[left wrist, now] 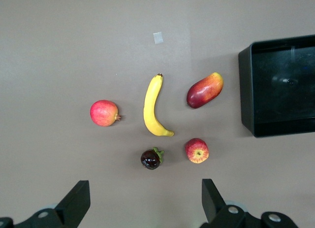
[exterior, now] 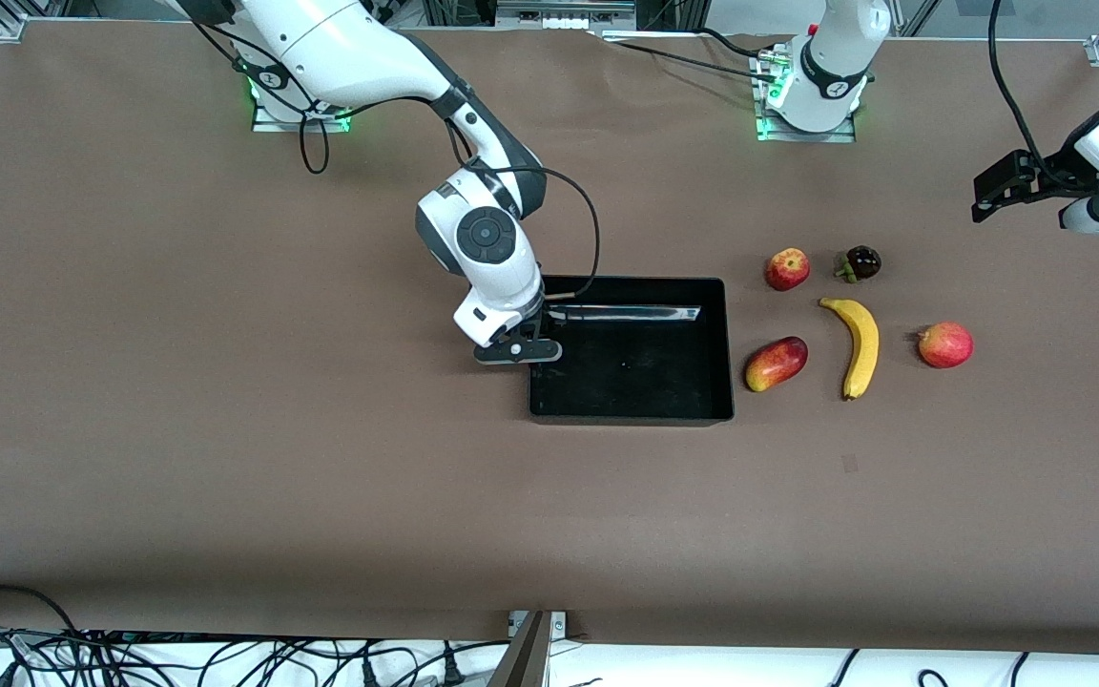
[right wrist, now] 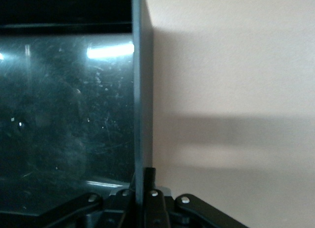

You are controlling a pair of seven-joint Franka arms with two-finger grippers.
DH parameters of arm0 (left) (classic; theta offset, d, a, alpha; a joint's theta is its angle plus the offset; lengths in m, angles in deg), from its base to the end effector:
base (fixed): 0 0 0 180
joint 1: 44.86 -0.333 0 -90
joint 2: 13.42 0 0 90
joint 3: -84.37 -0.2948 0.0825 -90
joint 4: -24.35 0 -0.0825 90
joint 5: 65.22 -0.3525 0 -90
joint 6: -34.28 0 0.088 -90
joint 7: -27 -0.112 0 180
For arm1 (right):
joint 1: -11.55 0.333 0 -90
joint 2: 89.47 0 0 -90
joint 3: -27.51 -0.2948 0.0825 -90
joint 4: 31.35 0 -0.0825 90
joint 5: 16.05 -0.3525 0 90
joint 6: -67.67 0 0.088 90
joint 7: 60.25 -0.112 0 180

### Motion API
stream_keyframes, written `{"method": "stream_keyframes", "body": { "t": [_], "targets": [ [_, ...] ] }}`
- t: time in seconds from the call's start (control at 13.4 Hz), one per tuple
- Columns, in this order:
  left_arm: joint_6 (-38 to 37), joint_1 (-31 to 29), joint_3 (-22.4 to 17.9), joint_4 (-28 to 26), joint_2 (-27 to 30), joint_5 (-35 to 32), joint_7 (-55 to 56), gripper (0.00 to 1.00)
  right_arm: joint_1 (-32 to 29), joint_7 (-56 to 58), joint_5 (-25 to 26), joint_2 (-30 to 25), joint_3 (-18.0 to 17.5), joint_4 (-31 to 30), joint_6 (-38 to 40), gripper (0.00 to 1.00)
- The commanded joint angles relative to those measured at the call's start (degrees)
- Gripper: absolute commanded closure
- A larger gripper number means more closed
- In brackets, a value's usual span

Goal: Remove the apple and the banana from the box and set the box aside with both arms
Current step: 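Grasp the rim of the black tray with the right gripper, then drag the black tray across the table away from the fruits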

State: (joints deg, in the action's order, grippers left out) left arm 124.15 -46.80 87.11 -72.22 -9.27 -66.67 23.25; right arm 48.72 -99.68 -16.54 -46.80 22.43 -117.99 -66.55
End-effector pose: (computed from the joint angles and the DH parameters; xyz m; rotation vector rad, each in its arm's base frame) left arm 0.4996 -0.0049 0.5847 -3.1107 0.1241 0.0706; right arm 0.5120 0.4520 0.2318 -3.0341 -0.0265 -0.0364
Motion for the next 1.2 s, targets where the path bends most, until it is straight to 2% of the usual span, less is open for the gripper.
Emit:
{"method": "stream_keyframes", "body": {
  "t": [0.0, 0.22, 0.45, 0.67, 0.9, 1.12],
  "targets": [
    [-1.3, 0.4, 0.2, 1.8, -0.9, -1.4, 0.6, 0.00, -2.2, 1.6, -1.0, -1.6, -0.5, 3.8, 6.7, 1.00],
    [-1.3, 0.3, 0.2, 1.9, -0.9, -1.4, 0.6, 0.00, -8.5, 11.5, -1.3, -5.4, -0.5, 6.1, 17.2, 1.00],
    [-1.4, 0.4, 0.3, 2.5, -0.9, -1.4, 0.8, 0.00, -15.2, 24.0, -2.5, -9.7, 0.0, 4.4, 23.8, 1.00],
    [-1.4, 0.4, 0.5, 2.6, -0.9, -1.4, 0.9, 0.00, -20.6, 32.7, -2.6, -12.9, 2.9, 1.0, 24.8, 1.00],
    [-1.4, 0.4, 0.8, 2.8, -0.9, -1.4, 1.1, 0.00, -24.5, 40.5, -3.2, -16.3, 6.4, -5.7, 22.4, 1.00],
    [-1.5, 0.4, 1.7, 3.1, -0.9, -1.3, 1.1, 0.00, -32.3, 47.0, -5.1, -19.5, 6.8, -14.0, 18.0, 1.00]
  ]
}}
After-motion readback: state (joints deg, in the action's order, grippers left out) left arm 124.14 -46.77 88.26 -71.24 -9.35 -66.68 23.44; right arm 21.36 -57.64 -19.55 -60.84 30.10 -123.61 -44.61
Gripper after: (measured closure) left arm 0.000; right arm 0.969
